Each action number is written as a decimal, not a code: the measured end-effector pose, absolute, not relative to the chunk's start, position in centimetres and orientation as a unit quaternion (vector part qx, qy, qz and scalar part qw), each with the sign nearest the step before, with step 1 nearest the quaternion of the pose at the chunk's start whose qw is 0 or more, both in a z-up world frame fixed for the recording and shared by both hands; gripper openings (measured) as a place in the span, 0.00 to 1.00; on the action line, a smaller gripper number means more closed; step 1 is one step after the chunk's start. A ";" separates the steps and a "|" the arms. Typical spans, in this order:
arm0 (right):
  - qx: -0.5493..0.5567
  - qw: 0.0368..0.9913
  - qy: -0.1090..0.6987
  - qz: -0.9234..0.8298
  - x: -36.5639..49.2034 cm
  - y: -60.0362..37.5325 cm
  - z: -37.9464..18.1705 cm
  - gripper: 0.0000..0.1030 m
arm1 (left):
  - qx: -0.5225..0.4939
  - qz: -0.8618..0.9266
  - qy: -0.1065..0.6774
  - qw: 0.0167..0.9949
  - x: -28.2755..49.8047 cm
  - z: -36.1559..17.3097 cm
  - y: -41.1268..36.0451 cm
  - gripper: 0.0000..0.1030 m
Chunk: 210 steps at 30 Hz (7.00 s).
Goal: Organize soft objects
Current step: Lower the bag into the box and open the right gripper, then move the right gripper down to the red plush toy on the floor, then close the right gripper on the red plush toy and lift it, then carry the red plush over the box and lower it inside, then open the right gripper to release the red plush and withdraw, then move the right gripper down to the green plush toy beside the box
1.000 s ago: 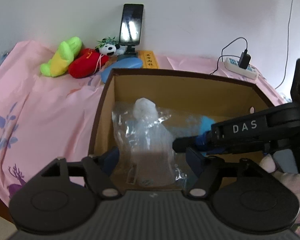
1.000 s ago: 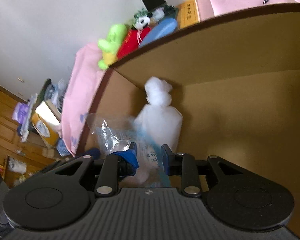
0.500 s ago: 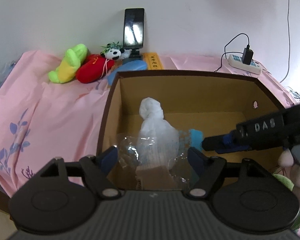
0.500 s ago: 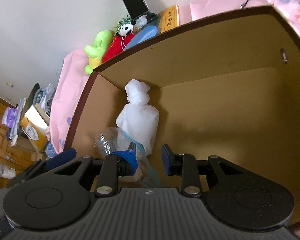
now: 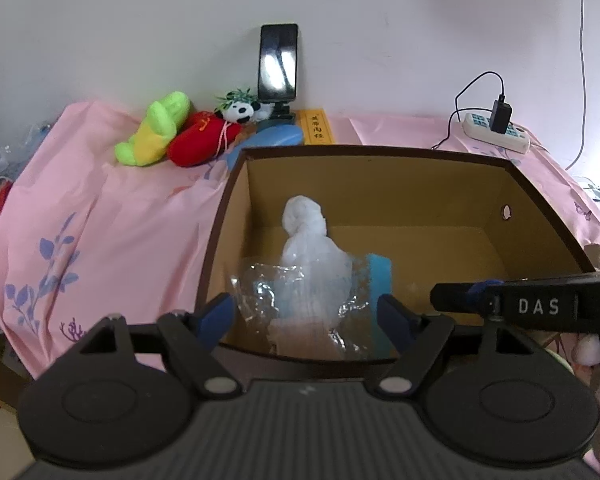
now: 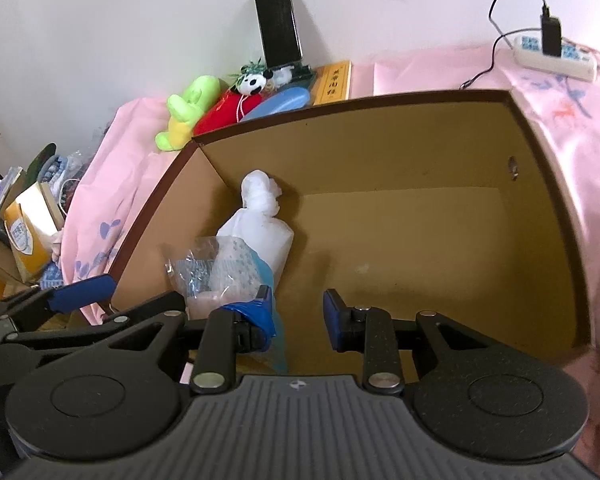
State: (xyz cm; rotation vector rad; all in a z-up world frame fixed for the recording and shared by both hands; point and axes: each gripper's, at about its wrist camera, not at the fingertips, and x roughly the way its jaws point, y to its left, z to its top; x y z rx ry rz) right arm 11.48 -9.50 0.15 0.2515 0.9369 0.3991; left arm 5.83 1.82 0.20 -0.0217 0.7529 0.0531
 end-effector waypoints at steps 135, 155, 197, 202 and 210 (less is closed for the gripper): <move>0.233 0.819 0.486 0.197 20.9 -10.6 0.8 0.04 | 0.043 -0.181 0.394 0.900 17.1 1.2 -1.3 0.26; 0.271 0.814 0.478 0.190 24.1 -9.6 -2.8 0.12 | 0.029 -0.063 0.429 0.901 20.9 -1.7 1.2 0.60; 0.152 0.885 0.417 0.139 12.3 -11.7 3.5 0.13 | 0.018 0.047 0.327 0.944 7.5 5.4 -0.7 0.90; 0.143 0.890 0.409 0.143 10.9 -11.6 4.0 0.13 | 0.012 0.047 0.324 0.945 6.0 5.7 -0.9 0.90; 0.134 0.890 0.404 0.160 8.7 -12.5 4.6 0.13 | 0.011 0.038 0.328 0.944 3.4 5.5 -1.5 0.90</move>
